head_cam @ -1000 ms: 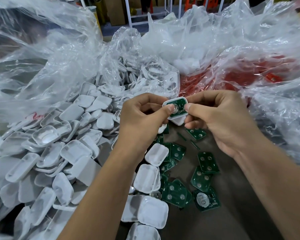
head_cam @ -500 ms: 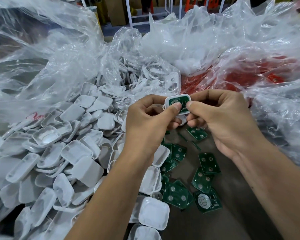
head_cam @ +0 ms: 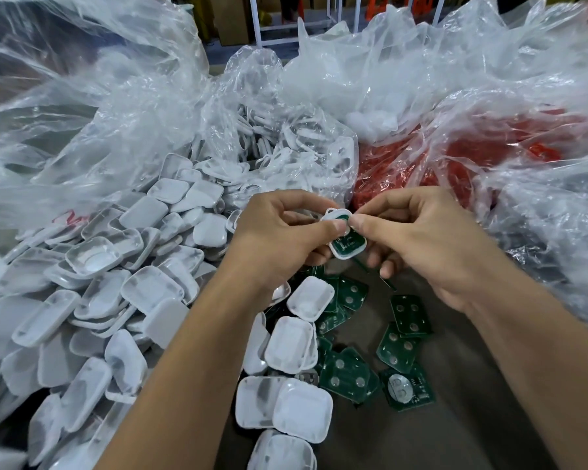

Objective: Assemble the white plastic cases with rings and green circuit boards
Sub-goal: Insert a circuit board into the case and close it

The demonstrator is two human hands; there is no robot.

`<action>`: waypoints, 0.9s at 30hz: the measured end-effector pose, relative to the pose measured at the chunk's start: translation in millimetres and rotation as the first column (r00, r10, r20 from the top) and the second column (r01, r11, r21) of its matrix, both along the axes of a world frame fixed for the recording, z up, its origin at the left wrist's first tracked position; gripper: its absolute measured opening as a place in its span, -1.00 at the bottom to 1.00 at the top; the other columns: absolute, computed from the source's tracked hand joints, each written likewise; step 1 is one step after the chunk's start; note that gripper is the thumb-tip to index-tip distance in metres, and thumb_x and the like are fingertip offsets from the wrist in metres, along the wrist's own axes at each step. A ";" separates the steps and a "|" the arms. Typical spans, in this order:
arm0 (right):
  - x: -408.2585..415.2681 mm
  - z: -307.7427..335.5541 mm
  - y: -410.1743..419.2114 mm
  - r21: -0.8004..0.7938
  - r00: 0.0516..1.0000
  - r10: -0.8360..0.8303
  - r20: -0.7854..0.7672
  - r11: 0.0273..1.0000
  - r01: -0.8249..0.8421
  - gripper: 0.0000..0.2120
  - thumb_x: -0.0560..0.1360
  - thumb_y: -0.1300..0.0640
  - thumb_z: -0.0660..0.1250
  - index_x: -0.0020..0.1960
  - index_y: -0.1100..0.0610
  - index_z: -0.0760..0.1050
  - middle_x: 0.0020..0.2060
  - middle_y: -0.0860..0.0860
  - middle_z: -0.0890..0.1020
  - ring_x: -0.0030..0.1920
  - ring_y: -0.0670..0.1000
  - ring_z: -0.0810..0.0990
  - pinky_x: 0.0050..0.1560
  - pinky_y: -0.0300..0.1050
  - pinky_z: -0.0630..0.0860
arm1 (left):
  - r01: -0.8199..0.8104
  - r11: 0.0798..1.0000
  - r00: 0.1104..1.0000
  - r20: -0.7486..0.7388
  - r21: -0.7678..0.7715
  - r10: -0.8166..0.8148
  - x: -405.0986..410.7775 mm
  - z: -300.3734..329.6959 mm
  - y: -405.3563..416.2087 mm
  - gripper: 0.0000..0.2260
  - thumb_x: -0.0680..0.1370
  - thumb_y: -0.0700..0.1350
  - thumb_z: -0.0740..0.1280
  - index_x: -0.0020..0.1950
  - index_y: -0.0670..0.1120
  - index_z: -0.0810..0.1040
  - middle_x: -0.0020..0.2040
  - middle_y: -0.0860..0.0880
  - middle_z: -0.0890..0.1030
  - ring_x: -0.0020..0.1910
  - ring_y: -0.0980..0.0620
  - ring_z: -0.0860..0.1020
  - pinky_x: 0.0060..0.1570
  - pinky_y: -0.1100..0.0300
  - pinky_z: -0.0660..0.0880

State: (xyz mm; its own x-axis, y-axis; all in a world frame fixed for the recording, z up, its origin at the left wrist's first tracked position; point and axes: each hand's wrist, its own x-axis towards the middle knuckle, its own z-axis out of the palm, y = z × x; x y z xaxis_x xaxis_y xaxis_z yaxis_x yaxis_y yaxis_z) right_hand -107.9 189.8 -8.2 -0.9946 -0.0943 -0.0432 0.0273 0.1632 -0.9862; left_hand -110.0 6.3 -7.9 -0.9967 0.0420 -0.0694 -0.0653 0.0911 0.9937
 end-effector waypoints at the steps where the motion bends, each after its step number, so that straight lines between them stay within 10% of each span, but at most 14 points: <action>1: -0.1 0.1 -0.3 -0.005 1.000 0.001 -0.016 1.000 -0.001 -0.93 0.54 0.25 0.50 -0.11 0.24 0.69 -0.30 0.21 0.70 -0.44 0.03 0.60 -0.50 -0.23 0.50 | 0.015 1.000 1.000 0.003 -0.004 -0.015 0.3 0.3 -0.1 -0.87 0.47 -0.28 0.56 -0.01 -0.15 0.73 -0.33 -0.11 0.67 -0.42 0.05 0.58 -0.35 0.25 0.60; 27: -4.0 -4.3 -3.1 -0.088 0.987 -0.147 -0.058 0.986 0.141 -0.89 0.51 0.30 0.52 -0.17 0.29 0.65 -0.48 0.11 0.62 -0.53 -0.02 0.57 -0.54 -0.26 0.47 | -0.062 0.996 0.997 0.047 0.066 0.059 7.8 -0.1 12.7 -0.86 0.46 -0.32 0.54 -0.04 -0.13 0.76 -0.31 -0.05 0.68 -0.36 0.06 0.57 -0.33 0.26 0.51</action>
